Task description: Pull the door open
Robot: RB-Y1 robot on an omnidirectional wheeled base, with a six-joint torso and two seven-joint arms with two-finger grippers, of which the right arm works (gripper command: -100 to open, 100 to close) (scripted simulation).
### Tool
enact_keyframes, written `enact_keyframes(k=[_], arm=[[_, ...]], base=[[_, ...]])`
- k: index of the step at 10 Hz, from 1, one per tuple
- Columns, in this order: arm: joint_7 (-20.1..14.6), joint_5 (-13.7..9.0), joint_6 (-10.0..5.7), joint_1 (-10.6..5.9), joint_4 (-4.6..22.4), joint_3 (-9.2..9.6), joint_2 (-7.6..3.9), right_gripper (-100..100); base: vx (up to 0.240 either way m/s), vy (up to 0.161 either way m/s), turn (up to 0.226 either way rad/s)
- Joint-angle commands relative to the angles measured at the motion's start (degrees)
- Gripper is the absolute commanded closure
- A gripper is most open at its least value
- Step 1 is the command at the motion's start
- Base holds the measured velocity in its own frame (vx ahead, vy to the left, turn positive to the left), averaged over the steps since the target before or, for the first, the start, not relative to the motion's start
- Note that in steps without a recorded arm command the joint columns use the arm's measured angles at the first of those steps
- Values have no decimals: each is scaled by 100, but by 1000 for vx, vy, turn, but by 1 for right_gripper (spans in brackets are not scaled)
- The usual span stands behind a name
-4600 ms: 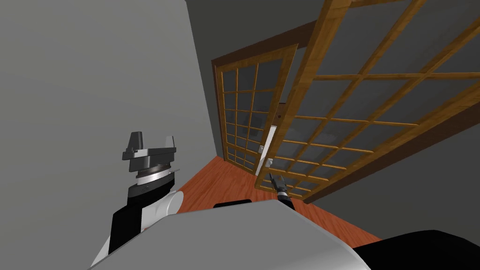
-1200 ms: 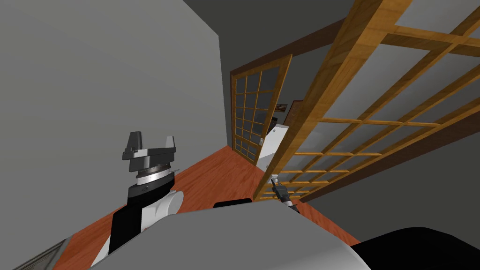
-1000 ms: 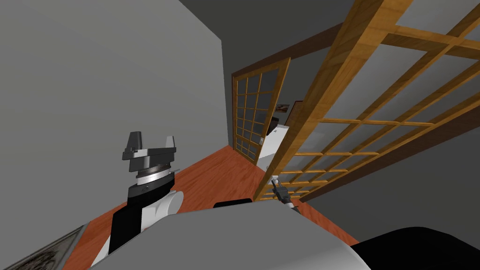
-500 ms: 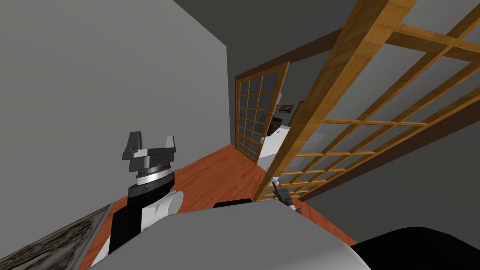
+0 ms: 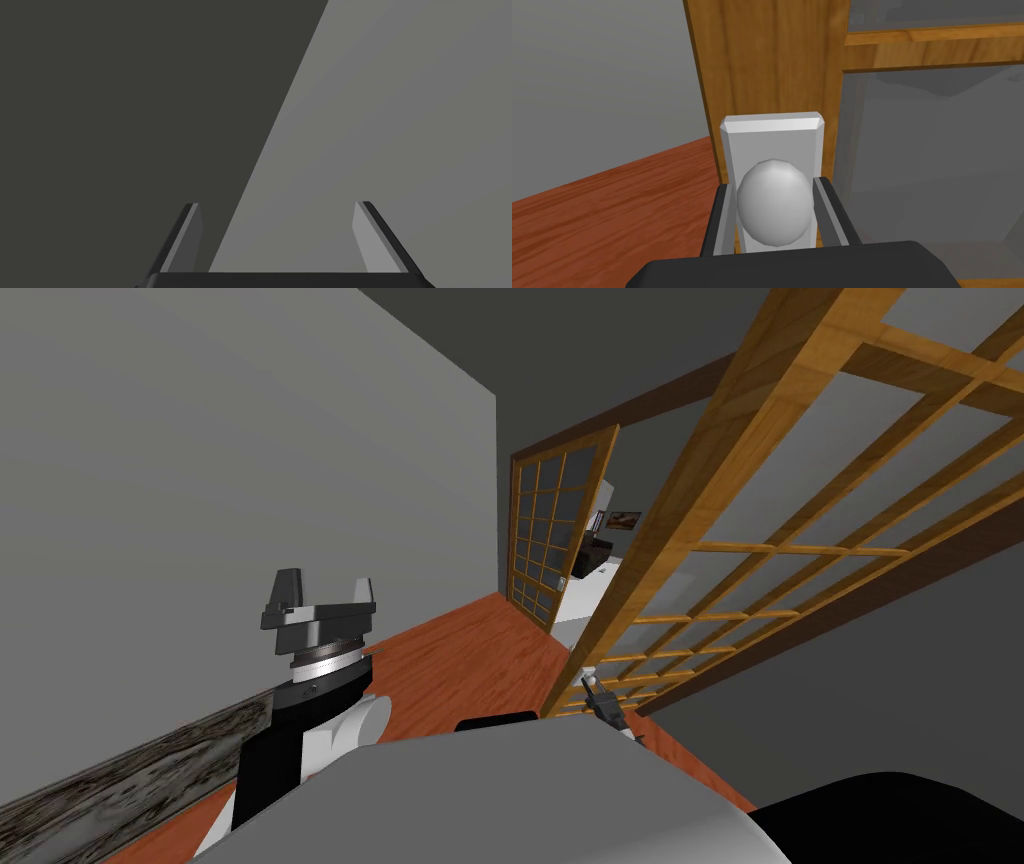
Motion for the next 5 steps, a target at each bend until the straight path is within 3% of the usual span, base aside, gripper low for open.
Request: enact_keyframes(k=[1, 4, 5], arm=[[-53, 17, -119, -3, 82, 15, -38, 100], [-121, 56, -254, -8, 179, 60, -84, 100], [-109, 57, -217, -19, 192, 64, -64, 100]], base=[[-233, -34, 125], [-191, -42, 106], [-83, -26, 24]])
